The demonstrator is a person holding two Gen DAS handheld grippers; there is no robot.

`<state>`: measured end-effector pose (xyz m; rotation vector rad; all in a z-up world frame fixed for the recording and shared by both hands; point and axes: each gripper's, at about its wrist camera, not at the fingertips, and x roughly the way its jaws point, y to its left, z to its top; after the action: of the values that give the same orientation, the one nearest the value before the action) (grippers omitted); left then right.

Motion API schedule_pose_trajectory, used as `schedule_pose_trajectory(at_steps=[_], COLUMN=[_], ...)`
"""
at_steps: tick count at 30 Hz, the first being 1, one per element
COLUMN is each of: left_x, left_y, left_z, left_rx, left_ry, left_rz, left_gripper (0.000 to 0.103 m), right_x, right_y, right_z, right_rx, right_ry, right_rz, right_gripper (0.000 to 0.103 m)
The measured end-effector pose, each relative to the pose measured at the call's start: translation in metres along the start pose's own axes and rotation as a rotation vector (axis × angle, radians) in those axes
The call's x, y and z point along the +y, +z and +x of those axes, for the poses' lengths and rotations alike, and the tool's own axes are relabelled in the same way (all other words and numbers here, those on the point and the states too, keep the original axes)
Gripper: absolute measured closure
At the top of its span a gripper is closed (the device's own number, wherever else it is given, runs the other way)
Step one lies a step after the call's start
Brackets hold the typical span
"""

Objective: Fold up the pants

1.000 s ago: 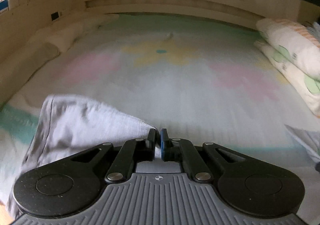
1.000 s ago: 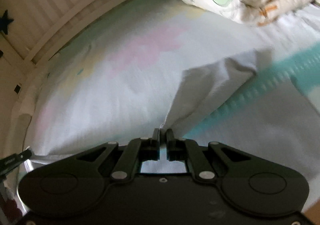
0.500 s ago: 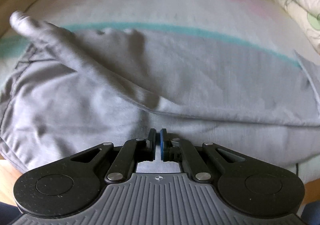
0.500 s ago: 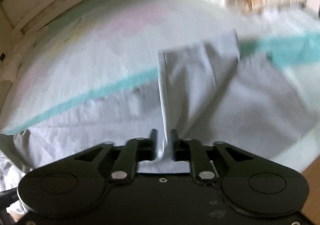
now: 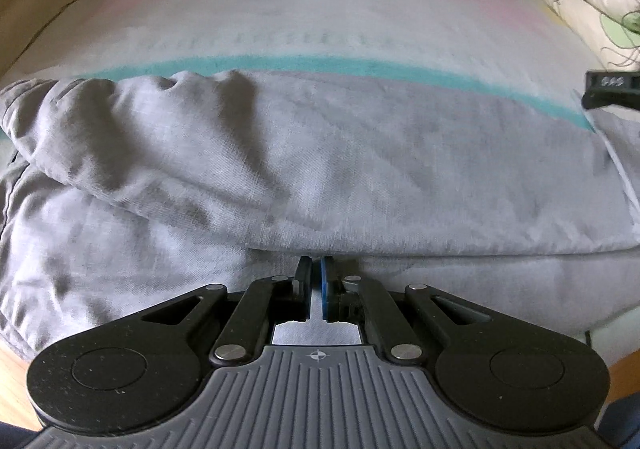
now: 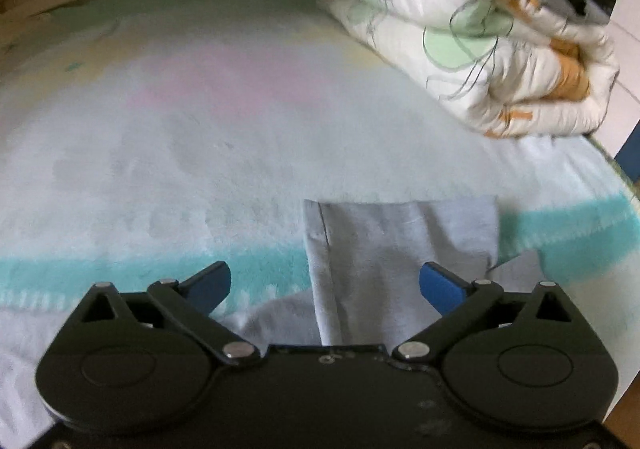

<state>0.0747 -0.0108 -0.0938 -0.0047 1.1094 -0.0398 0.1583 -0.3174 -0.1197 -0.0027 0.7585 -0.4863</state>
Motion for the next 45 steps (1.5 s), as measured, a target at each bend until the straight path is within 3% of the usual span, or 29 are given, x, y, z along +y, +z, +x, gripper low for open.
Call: schedule_pose_trajectory(at_steps=[2, 5, 7, 8, 9, 10, 17, 20, 23, 24, 26, 27, 29, 30, 31, 33, 36, 39, 42, 44, 45], left_x=[-0.002, -0.005, -0.007, -0.008, -0.008, -0.008, -0.014, -0.019, -0.023, -0.023, -0.023, -0.024, -0.025, -0.025, -0.025, -0.025, -0.022, -0.018, -0.019, -0.02, -0.02], left_y=[0.002, 0.001, 0.002, 0.001, 0.0, 0.0, -0.002, -0.002, -0.003, -0.003, -0.002, -0.002, -0.002, -0.002, -0.003, -0.003, -0.003, -0.003, -0.003, -0.002, -0.001], left_z=[0.003, 0.0, 0.0, 0.0, -0.001, -0.001, -0.009, -0.011, -0.012, -0.012, -0.01, -0.009, -0.005, -0.003, -0.004, -0.002, -0.005, -0.003, -0.006, -0.005, -0.005], left_rx=[-0.001, -0.007, -0.011, -0.013, -0.014, -0.014, -0.019, -0.027, -0.037, -0.041, -0.046, -0.051, -0.046, -0.041, -0.038, -0.038, -0.04, -0.034, -0.033, -0.032, -0.034], left_ry=[-0.001, 0.004, 0.009, 0.011, 0.011, 0.009, -0.014, -0.016, -0.005, -0.004, 0.001, 0.005, 0.017, 0.018, 0.018, 0.025, 0.027, 0.02, 0.011, 0.001, -0.004], left_rz=[-0.002, 0.016, 0.029, 0.033, 0.036, 0.037, 0.042, 0.059, 0.068, 0.067, 0.069, 0.073, 0.077, 0.076, 0.075, 0.079, 0.085, 0.074, 0.072, 0.074, 0.076], left_gripper=[0.098, 0.098, 0.098, 0.098, 0.098, 0.098, 0.098, 0.098, 0.098, 0.098, 0.098, 0.098, 0.098, 0.098, 0.098, 0.098, 0.098, 0.098, 0.098, 0.098, 0.098], right_x=[0.001, 0.007, 0.001, -0.006, -0.017, -0.028, -0.154, -0.194, -0.217, -0.219, -0.214, -0.204, -0.176, -0.16, -0.147, -0.121, -0.108, -0.122, -0.134, -0.139, -0.141], right_y=[0.003, -0.001, -0.003, -0.004, -0.002, -0.002, -0.028, -0.055, -0.076, -0.08, -0.079, -0.075, -0.064, -0.058, -0.052, -0.044, -0.043, -0.054, -0.065, -0.066, -0.067], right_z=[0.013, 0.032, 0.039, 0.039, 0.033, 0.026, -0.056, -0.051, -0.035, -0.031, -0.027, -0.026, -0.028, -0.029, -0.026, -0.014, 0.008, 0.021, 0.022, 0.02, 0.017], right_rx=[0.024, 0.088, 0.129, 0.127, 0.117, 0.106, -0.046, 0.019, 0.089, 0.089, 0.08, 0.068, 0.035, 0.021, 0.016, 0.028, 0.106, 0.173, 0.194, 0.184, 0.163], right_ry=[-0.024, -0.039, -0.008, 0.007, 0.027, 0.046, 0.053, 0.004, 0.015, 0.04, 0.083, 0.103, 0.097, 0.102, 0.107, 0.1, 0.067, 0.105, 0.133, 0.159, 0.178], right_rz=[-0.017, -0.055, -0.024, 0.001, 0.037, 0.075, 0.426, 0.517, 0.61, 0.62, 0.619, 0.583, 0.485, 0.432, 0.393, 0.332, 0.376, 0.554, 0.64, 0.652, 0.65], right_gripper=[0.008, 0.035, 0.069, 0.074, 0.094, 0.097, 0.1, 0.099, 0.098, 0.091, 0.063, 0.042, 0.039, 0.031, 0.015, 0.004, 0.004, 0.003, 0.004, 0.025, 0.077])
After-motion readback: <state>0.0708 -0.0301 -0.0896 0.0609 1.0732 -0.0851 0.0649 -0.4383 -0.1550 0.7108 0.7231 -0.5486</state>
